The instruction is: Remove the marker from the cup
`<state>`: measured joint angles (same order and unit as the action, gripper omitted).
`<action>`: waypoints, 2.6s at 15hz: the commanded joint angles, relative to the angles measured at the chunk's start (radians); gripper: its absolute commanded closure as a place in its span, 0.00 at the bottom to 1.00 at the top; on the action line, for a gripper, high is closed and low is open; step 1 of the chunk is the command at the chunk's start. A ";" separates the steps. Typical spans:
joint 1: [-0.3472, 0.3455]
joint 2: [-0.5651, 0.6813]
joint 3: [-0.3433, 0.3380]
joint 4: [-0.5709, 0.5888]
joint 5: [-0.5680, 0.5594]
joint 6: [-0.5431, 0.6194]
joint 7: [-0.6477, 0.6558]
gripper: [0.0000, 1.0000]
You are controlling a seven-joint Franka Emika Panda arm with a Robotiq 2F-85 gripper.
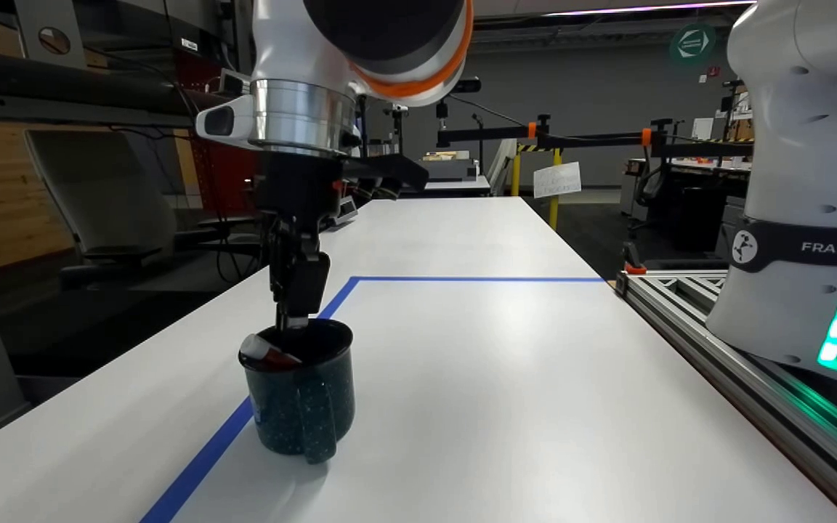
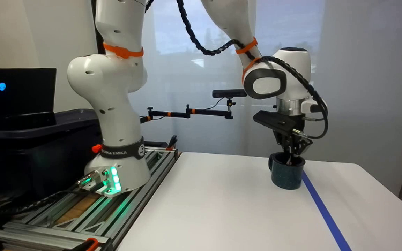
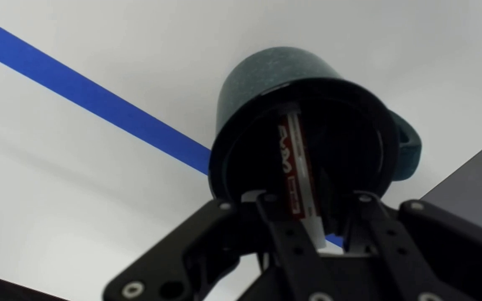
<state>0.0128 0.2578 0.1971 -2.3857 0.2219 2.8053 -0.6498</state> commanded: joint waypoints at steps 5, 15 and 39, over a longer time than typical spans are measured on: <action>-0.018 0.010 0.032 -0.005 -0.048 0.017 0.003 0.65; -0.043 0.041 0.037 0.006 -0.074 0.018 -0.008 0.78; -0.052 -0.093 0.057 -0.002 0.077 -0.053 -0.135 0.17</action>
<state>-0.0666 0.1670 0.2756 -2.3837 0.3104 2.7591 -0.7919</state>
